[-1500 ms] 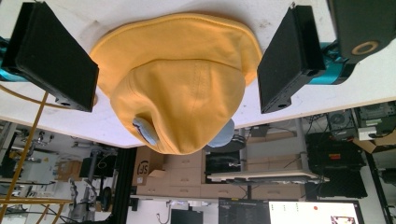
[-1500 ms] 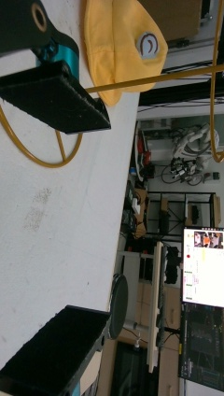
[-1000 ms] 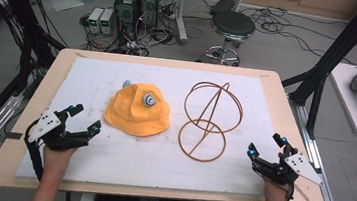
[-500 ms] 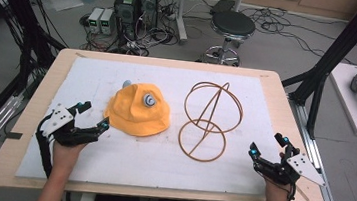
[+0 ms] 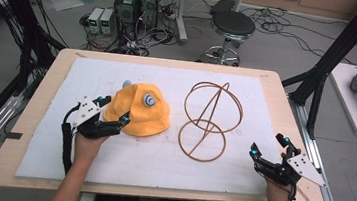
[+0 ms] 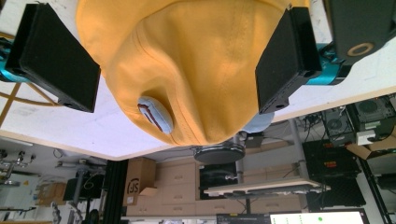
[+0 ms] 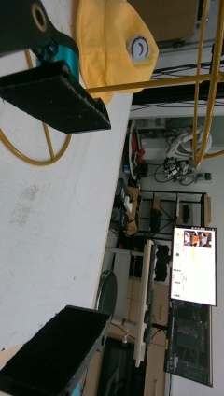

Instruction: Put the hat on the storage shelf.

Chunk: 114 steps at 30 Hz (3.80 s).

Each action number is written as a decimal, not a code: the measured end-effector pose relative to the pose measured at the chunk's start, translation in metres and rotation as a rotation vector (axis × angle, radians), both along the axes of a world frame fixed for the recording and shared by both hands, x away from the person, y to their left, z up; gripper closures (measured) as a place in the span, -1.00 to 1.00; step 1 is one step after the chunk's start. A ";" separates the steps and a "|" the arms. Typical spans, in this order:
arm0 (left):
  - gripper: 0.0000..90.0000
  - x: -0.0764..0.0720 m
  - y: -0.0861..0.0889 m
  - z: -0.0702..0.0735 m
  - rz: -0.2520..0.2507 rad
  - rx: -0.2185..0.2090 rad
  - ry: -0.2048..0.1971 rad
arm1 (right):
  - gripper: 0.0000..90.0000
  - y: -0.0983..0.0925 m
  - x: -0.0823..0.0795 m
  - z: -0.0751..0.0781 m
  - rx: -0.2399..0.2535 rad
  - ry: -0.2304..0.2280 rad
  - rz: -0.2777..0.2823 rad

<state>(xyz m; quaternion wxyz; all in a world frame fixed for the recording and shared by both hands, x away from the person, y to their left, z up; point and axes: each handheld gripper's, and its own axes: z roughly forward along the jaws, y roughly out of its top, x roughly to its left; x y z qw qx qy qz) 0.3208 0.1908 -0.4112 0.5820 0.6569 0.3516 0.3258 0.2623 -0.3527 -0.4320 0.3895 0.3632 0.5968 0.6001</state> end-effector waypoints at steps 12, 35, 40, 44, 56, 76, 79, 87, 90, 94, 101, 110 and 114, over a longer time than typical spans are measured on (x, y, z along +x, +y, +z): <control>-0.68 0.025 -0.015 -0.006 0.023 0.019 0.055 | -0.83 0.000 0.000 0.001 0.008 -0.017 0.009; -0.25 0.043 -0.030 -0.017 0.059 0.062 0.132 | -0.83 0.001 0.000 0.000 0.000 -0.008 0.005; -0.03 0.043 -0.032 -0.018 0.086 0.067 0.131 | -0.83 0.001 0.000 0.000 0.000 -0.007 0.003; 0.04 0.045 -0.031 -0.020 0.087 0.049 0.156 | -0.83 0.001 0.000 0.000 -0.003 -0.008 0.003; 0.74 0.046 -0.036 -0.022 0.071 0.057 0.192 | -0.83 0.003 0.000 0.000 -0.006 -0.011 0.006; 0.96 0.031 -0.030 0.001 0.028 -0.088 0.082 | -0.83 0.003 0.000 -0.001 -0.008 -0.006 0.005; 0.96 0.027 -0.024 0.013 0.027 -0.132 0.052 | -0.83 0.003 0.000 -0.001 -0.008 -0.004 0.005; 0.96 0.016 -0.014 0.043 0.009 -0.201 -0.012 | -0.83 0.004 0.000 0.000 -0.013 -0.010 0.010; 0.96 0.012 -0.012 0.058 0.002 -0.216 -0.043 | -0.83 0.004 0.000 0.000 -0.012 -0.006 0.008; 0.96 0.008 -0.010 0.077 -0.013 -0.236 -0.083 | -0.83 0.004 -0.001 0.001 -0.009 -0.013 0.007; 0.96 -0.003 -0.019 0.108 -0.071 -0.290 -0.150 | -0.83 0.004 -0.001 0.001 -0.004 -0.014 0.010; 0.96 -0.018 -0.047 0.142 -0.181 -0.337 -0.227 | -0.83 0.003 -0.002 0.002 -0.002 -0.020 0.007; 0.96 -0.022 -0.063 0.152 -0.230 -0.331 -0.249 | -0.83 0.003 -0.002 0.003 0.001 -0.022 0.008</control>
